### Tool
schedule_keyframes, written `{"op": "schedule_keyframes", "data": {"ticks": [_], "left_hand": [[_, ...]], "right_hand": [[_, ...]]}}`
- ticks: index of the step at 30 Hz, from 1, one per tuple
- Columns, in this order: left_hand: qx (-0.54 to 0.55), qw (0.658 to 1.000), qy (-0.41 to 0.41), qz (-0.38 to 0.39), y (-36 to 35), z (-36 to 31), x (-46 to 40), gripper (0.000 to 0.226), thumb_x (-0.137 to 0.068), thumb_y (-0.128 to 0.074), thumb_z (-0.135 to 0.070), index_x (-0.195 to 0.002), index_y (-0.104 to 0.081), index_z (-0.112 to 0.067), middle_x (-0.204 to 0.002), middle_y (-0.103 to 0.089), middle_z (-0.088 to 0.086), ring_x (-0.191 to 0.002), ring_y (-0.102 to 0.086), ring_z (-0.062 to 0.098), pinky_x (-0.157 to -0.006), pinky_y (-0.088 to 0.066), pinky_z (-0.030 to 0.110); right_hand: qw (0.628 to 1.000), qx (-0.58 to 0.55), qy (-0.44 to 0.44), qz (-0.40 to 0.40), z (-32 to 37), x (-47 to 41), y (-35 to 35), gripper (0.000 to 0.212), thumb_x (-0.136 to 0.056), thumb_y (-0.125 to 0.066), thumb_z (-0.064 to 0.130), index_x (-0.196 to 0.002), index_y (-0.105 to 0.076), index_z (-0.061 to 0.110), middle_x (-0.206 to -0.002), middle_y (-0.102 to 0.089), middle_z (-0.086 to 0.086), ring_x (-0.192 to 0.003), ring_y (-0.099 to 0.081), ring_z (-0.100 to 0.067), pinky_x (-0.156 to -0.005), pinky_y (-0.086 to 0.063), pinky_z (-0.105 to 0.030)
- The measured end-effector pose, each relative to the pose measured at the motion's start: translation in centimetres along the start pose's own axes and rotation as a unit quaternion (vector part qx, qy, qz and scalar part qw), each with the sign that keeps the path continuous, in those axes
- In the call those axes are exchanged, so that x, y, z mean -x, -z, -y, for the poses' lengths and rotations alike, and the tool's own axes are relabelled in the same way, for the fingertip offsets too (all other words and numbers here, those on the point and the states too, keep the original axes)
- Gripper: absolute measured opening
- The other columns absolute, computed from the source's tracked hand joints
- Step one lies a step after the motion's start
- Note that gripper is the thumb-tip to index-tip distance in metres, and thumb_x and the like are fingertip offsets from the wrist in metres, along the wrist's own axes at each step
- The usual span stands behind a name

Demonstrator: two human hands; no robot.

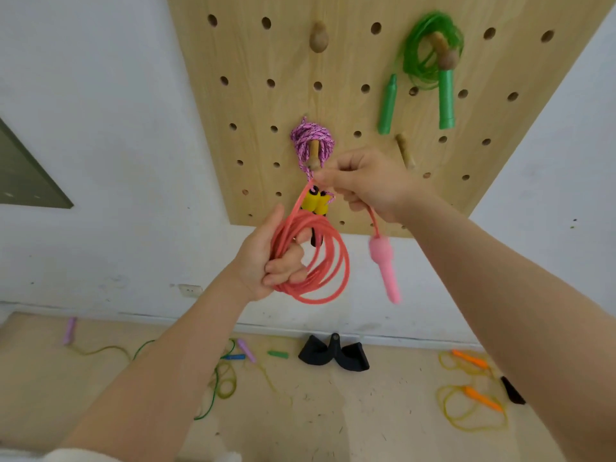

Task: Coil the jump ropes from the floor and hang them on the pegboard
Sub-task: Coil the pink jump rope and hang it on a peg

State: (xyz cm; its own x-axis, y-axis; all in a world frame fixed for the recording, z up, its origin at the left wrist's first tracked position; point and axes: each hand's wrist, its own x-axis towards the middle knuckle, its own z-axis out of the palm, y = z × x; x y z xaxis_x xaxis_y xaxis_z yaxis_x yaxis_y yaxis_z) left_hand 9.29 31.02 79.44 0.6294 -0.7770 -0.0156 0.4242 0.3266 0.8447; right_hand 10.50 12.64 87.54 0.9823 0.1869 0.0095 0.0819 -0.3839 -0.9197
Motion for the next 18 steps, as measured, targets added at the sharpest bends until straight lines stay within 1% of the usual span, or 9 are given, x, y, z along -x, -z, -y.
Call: {"op": "schedule_keyframes", "data": {"ticks": [3,5,6,7,9,11,13,15,18], "left_hand": [[0.015,0.995,-0.043,0.088,-1.3,-1.6,-0.4,0.035,-0.074,-0.066,-0.054,-0.071,-0.063,-0.020,-0.032,-0.021,-0.008,-0.022,-0.022,0.008,-0.044,-0.042,0.016],[0.015,0.995,-0.082,0.058,-1.6,-2.7,-0.5,0.029,-0.071,-0.075,-0.043,-0.067,-0.062,-0.018,-0.028,-0.024,-0.010,-0.020,-0.023,0.006,-0.043,-0.042,0.016],[0.018,0.995,-0.097,0.025,-1.6,-3.0,-0.6,0.031,-0.068,-0.078,-0.039,-0.064,-0.059,-0.016,-0.027,-0.028,-0.011,-0.019,-0.025,0.003,-0.042,-0.041,0.016],[0.028,0.993,-0.110,-0.016,-1.5,-3.1,-0.7,0.033,-0.068,-0.079,-0.037,-0.063,-0.056,-0.014,-0.026,-0.030,-0.011,-0.019,-0.026,0.002,-0.041,-0.040,0.016],[0.055,0.981,-0.148,-0.111,-1.4,-3.1,-1.0,0.030,-0.081,-0.064,-0.034,-0.066,-0.050,-0.013,-0.027,-0.029,-0.010,-0.020,-0.025,0.002,-0.041,-0.039,0.016],[0.092,0.959,-0.175,-0.205,-1.2,-3.0,-1.5,0.028,-0.091,-0.046,-0.030,-0.069,-0.043,-0.014,-0.028,-0.026,-0.009,-0.022,-0.023,0.003,-0.040,-0.037,0.016],[0.039,0.934,-0.179,-0.305,-0.5,-2.7,-1.8,0.032,-0.099,-0.040,-0.028,-0.070,-0.039,-0.014,-0.031,-0.026,-0.008,-0.024,-0.022,0.006,-0.040,-0.033,0.017],[-0.111,0.896,-0.174,-0.394,0.3,-2.0,-1.9,0.029,-0.099,-0.043,-0.029,-0.073,-0.039,-0.016,-0.036,-0.027,-0.008,-0.029,-0.022,0.008,-0.046,-0.027,0.025],[-0.155,0.872,-0.173,-0.431,0.8,-1.2,-1.8,0.027,-0.098,-0.045,-0.029,-0.075,-0.039,-0.017,-0.038,-0.027,-0.009,-0.032,-0.022,0.009,-0.051,-0.025,0.028]], "right_hand": [[0.998,-0.038,-0.021,-0.040,-1.2,0.0,-1.0,0.028,-0.082,-0.067,0.031,-0.072,-0.055,0.007,-0.045,-0.039,0.006,-0.041,-0.029,-0.012,-0.041,-0.024,-0.022],[0.997,-0.062,-0.032,-0.022,-1.6,0.5,-1.9,0.022,-0.085,-0.063,0.028,-0.083,-0.060,0.006,-0.064,-0.057,-0.019,-0.053,-0.043,-0.026,-0.049,-0.036,-0.033],[0.998,-0.039,-0.048,-0.010,-1.9,0.8,-2.3,0.017,-0.091,-0.057,0.017,-0.096,-0.061,0.002,-0.079,-0.060,-0.030,-0.062,-0.049,-0.034,-0.058,-0.043,-0.038],[0.997,-0.001,-0.072,0.008,-2.2,1.1,-3.1,0.016,-0.094,-0.048,0.004,-0.103,-0.060,-0.001,-0.082,-0.061,-0.027,-0.067,-0.052,-0.035,-0.065,-0.047,-0.040],[0.994,0.030,-0.108,0.019,-3.3,1.4,-4.9,0.032,-0.093,-0.036,-0.007,-0.079,-0.059,0.009,-0.054,-0.054,-0.005,-0.054,-0.044,-0.021,-0.055,-0.039,-0.028],[0.992,-0.010,-0.125,-0.003,-3.9,1.5,-6.1,0.036,-0.094,-0.034,0.003,-0.066,-0.051,0.018,-0.039,-0.050,0.008,-0.045,-0.038,-0.011,-0.045,-0.037,-0.025],[0.990,-0.036,-0.138,0.016,-3.7,1.1,-6.3,0.028,-0.094,-0.038,0.007,-0.073,-0.053,0.020,-0.050,-0.054,0.005,-0.042,-0.036,-0.007,-0.040,-0.039,-0.021],[0.983,-0.075,-0.159,0.045,-3.2,0.8,-5.7,0.021,-0.090,-0.044,0.000,-0.078,-0.054,0.014,-0.065,-0.058,-0.002,-0.042,-0.036,-0.007,-0.038,-0.037,-0.018],[0.961,-0.191,-0.187,0.065,-2.7,0.5,-4.7,0.007,-0.088,-0.049,0.010,-0.084,-0.054,0.009,-0.081,-0.058,-0.007,-0.050,-0.041,-0.013,-0.039,-0.032,-0.018]]}}
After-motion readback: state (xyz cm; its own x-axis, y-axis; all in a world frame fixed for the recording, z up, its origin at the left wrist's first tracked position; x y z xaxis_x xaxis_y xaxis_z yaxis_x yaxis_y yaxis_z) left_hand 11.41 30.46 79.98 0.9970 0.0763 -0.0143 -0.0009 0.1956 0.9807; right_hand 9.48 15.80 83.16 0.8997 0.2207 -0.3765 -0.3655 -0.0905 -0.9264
